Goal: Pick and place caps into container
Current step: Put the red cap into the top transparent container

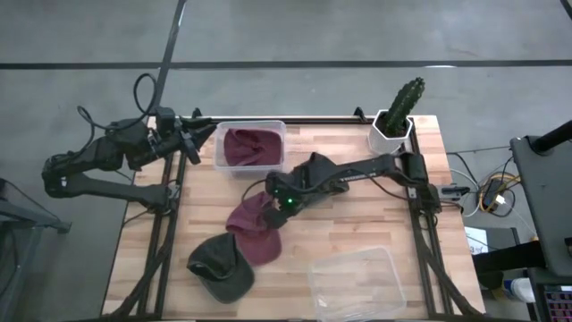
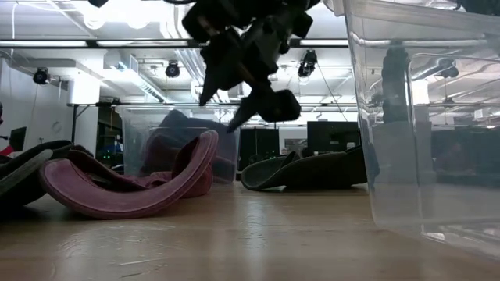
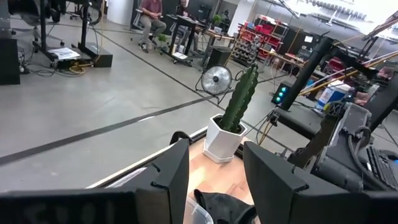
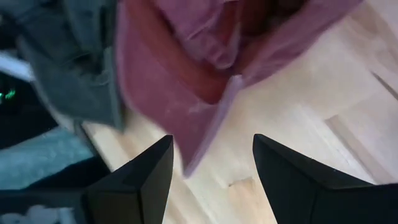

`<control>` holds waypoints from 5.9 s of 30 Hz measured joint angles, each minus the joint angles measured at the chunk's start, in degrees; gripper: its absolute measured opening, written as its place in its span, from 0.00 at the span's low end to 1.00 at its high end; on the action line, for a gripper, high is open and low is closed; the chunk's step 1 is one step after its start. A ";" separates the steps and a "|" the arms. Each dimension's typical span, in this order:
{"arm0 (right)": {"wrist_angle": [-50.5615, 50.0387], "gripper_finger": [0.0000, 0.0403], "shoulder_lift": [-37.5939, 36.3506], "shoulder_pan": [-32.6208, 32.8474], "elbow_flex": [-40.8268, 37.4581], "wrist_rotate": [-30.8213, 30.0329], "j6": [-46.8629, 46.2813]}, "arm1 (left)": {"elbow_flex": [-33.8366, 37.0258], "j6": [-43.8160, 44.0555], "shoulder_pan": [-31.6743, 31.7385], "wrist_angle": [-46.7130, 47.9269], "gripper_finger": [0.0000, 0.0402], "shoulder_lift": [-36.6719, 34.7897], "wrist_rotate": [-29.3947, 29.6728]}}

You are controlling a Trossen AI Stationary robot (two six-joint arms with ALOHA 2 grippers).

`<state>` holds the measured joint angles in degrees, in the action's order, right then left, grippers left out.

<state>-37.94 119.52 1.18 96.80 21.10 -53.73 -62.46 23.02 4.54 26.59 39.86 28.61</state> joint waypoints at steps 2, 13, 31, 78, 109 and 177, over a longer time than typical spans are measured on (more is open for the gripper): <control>-0.10 0.53 0.00 0.12 -0.96 -0.48 -0.60 | 0.00 2.22 0.00 0.00 0.36 0.15 -0.01; 7.36 0.53 0.00 0.73 -5.15 -0.33 -7.87 | 0.00 5.12 0.00 0.00 0.36 0.39 -0.01; 9.95 0.37 3.10 0.69 -5.42 1.09 -8.66 | 0.00 5.12 0.00 0.00 0.36 0.61 -0.23; -1.40 0.03 -20.15 -8.95 -3.03 -5.32 18.18 | 0.00 -5.87 0.02 -0.01 0.36 -1.58 -0.21; -24.16 0.03 -0.91 -21.38 35.47 -17.67 56.38 | -0.24 -6.43 0.02 -0.54 0.36 -10.04 -6.00; -5.80 0.51 0.66 -21.40 24.50 -22.18 53.18 | 2.86 -0.02 0.02 5.64 0.36 -10.78 -5.15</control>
<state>-43.73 120.18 -20.22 121.30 -1.08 -0.55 -59.59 23.00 4.56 32.23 29.08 23.46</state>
